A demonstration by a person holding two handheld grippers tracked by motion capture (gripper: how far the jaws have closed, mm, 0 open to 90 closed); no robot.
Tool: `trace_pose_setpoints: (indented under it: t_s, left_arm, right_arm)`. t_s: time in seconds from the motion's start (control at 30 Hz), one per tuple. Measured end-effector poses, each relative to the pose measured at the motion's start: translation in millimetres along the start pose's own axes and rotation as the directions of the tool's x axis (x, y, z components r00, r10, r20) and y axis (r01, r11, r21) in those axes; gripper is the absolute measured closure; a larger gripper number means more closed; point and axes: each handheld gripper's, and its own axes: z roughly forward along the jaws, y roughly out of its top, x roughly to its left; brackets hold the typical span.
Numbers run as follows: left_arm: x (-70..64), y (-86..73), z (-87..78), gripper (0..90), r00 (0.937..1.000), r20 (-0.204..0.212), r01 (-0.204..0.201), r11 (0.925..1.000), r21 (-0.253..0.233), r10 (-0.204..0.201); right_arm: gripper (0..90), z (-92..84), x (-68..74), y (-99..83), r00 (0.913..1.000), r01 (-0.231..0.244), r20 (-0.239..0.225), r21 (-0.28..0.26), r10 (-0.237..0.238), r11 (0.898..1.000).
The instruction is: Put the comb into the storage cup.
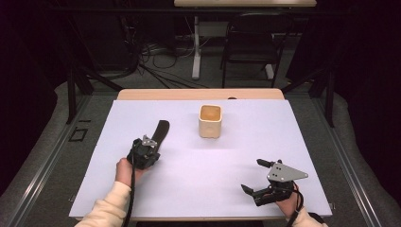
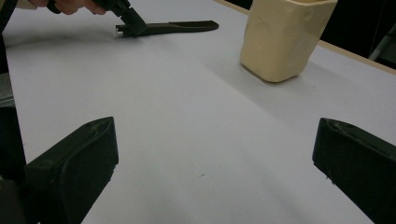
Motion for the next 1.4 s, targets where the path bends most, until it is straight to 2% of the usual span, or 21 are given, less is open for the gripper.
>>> trace_pose_setpoints:
  t_s: [0.53, 1.03, 1.17, 1.3, 1.4]
  left_arm:
    - [9.6, -5.2, -3.3, 89.5, 0.9992, -0.035, 0.017, 0.9998, 0.006, -0.017]
    - [18.5, -7.3, -3.2, 88.9, 0.9981, -0.059, 0.022, 0.9992, 0.033, -0.02]
    - [19.8, -7.9, -2.7, 88.2, 0.9976, -0.064, 0.028, 0.9993, 0.025, -0.027]
    - [18.5, -7.2, -3.7, 84.4, 0.9987, -0.049, 0.018, 0.9995, 0.026, -0.017]
    - [14.6, -4.7, -6.9, 75.1, 0.9995, -0.027, 0.015, 0.9998, 0.012, -0.015]
  right_arm:
    - [0.0, -0.1, 0.3, 0.0, 1.0, 0.0, -0.001, 0.0, 0.0, 1.0]
    - [0.0, -0.3, 0.3, 0.1, 1.0, 0.0, -0.001, -0.001, 0.0, 1.0]
    - [0.0, -0.1, 0.4, 0.1, 1.0, 0.0, -0.002, 0.001, 0.0, 1.0]
    - [0.0, -0.2, 0.4, 0.2, 1.0, -0.001, -0.001, 0.0, 0.001, 1.0]
    - [0.0, 0.0, 0.5, 0.2, 1.0, -0.001, -0.003, -0.001, 0.001, 1.0]
